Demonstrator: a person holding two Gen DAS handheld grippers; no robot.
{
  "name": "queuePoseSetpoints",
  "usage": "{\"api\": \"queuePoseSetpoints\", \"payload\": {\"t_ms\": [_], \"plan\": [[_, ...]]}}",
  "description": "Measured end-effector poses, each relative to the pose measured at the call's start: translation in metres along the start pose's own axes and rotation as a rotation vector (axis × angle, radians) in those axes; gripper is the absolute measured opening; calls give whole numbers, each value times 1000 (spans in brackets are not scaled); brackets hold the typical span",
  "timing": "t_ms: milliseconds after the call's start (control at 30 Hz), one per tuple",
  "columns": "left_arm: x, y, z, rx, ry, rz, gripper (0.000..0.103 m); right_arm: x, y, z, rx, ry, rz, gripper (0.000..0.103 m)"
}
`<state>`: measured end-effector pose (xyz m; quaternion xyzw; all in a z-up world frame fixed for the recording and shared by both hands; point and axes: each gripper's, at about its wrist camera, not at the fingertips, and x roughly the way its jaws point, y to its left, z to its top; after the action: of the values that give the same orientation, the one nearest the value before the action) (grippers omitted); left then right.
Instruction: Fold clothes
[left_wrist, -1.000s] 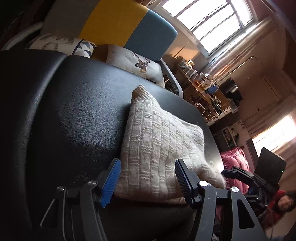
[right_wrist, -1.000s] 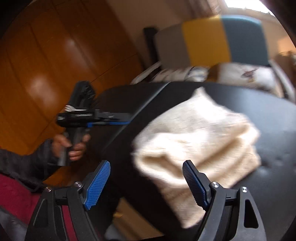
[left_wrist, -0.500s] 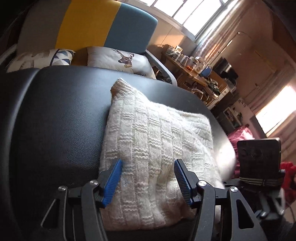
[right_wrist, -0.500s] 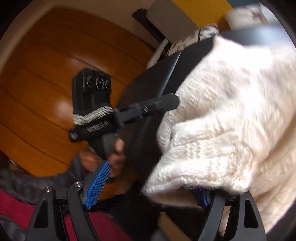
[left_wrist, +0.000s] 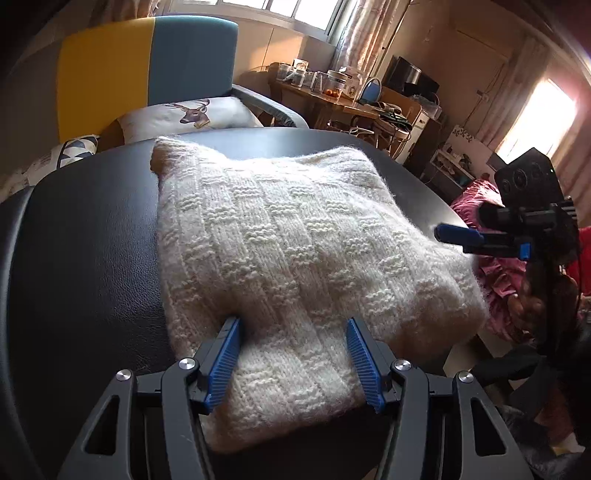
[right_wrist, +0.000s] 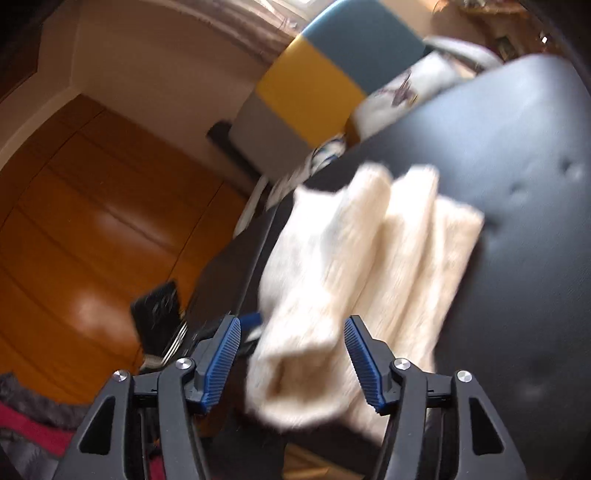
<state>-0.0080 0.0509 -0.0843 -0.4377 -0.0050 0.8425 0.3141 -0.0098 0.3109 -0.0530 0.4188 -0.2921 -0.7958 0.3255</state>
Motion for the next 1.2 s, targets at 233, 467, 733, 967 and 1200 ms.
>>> {"api": "queuePoseSetpoints", "payload": {"t_ms": [233,467,733,967,1200], "plan": [[-10,-4,0,-2,-72,-13,58,72,-27,36,128,95,-56,58],[-13,-5,3,40,-116,-42,59,77,48,47,-283,153,-307,15],[16,-15,-2,134,50,-112,62,57,-38,31,-119,155,-433,15],[0,1,46,-58,-85,-237,62,24,-119,0,263,12,5,13],[73,-85,53,191,15,-153,60,19,-128,-6,283,35,73,14]]}}
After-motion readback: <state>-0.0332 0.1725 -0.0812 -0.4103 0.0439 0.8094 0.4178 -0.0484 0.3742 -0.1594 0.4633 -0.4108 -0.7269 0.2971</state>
